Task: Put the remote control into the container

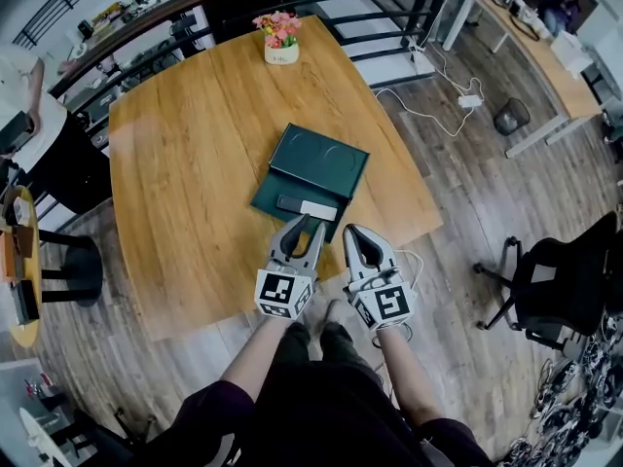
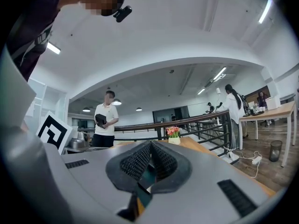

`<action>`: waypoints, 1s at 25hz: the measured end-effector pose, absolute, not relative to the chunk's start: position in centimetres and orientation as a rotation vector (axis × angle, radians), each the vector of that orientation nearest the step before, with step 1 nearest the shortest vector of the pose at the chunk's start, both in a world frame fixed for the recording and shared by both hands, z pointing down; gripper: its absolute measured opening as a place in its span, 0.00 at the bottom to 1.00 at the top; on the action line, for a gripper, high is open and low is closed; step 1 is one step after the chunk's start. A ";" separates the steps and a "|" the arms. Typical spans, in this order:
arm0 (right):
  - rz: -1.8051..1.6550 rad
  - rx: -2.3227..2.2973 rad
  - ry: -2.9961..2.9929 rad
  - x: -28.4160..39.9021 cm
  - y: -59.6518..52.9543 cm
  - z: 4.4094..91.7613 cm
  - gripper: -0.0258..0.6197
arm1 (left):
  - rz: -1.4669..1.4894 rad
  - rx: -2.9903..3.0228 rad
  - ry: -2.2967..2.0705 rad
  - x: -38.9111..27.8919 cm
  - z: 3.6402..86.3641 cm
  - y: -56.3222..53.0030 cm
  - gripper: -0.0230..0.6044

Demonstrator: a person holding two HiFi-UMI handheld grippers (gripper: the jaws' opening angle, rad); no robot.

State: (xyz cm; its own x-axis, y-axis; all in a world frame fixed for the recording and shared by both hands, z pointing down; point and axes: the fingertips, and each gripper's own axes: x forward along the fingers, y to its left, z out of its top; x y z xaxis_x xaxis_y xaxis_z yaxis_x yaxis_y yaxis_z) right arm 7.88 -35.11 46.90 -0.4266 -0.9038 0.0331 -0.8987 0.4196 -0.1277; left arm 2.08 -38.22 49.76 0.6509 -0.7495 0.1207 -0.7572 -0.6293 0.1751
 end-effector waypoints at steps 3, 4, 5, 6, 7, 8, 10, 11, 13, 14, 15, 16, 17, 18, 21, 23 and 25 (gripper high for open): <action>-0.171 -1.655 2.603 7.6 -34.3 45.5 0.07 | 0.084 2.783 -1.211 2.3 47.5 -36.6 0.22; -0.161 -1.652 2.604 7.5 -34.0 45.1 0.07 | 0.085 2.812 -1.207 2.3 46.9 -36.1 0.22; -0.153 -1.648 2.605 7.4 -33.7 44.7 0.07 | 0.082 2.831 -1.206 2.3 46.4 -35.7 0.22; -0.147 -1.645 2.605 7.3 -33.4 44.4 0.07 | 0.077 2.844 -1.208 2.2 45.8 -35.4 0.20; -0.143 -1.641 2.605 7.2 -33.1 44.1 0.07 | 0.071 2.853 -1.211 2.0 45.4 -35.1 0.17; -0.138 -1.638 2.605 7.1 -32.8 43.9 0.07 | 0.063 2.862 -1.213 1.8 44.9 -34.7 0.14; -0.125 -1.631 2.610 6.7 -32.3 43.6 0.07 | 0.037 2.880 -1.210 1.4 44.0 -34.0 0.10; -0.117 -1.631 2.612 6.4 -32.1 43.4 0.07 | 0.021 2.885 -1.209 1.2 43.5 -33.8 0.08; -0.089 -1.630 2.608 6.0 -31.9 42.8 0.07 | -0.008 2.883 -1.212 0.7 42.8 -33.4 0.06; -0.072 -1.624 2.599 5.7 -31.9 42.4 0.07 | -0.019 2.885 -1.216 0.6 42.5 -33.3 0.06; -0.058 -1.616 2.590 5.6 -31.8 42.0 0.07 | -0.025 2.887 -1.220 0.5 42.3 -33.3 0.06; -0.052 -1.612 2.591 5.5 -31.8 41.9 0.07 | -0.027 2.888 -1.222 0.5 42.2 -33.2 0.06; -0.053 -1.612 2.604 5.4 -31.7 42.1 0.07 | -0.030 2.886 -1.223 0.5 42.2 -33.1 0.06; -0.054 -1.612 2.617 5.4 -31.6 42.3 0.07 | -0.034 2.882 -1.223 0.5 42.2 -33.1 0.06; -0.059 -1.611 2.622 5.3 -31.4 42.3 0.07 | -0.050 2.872 -1.225 0.4 41.9 -32.9 0.06; -0.051 -1.606 2.623 5.2 -31.3 42.2 0.07 | -0.046 2.873 -1.227 0.3 41.9 -32.8 0.06; -0.041 -1.598 2.628 5.0 -31.3 42.2 0.07 | -0.042 2.872 -1.229 0.1 42.0 -32.7 0.06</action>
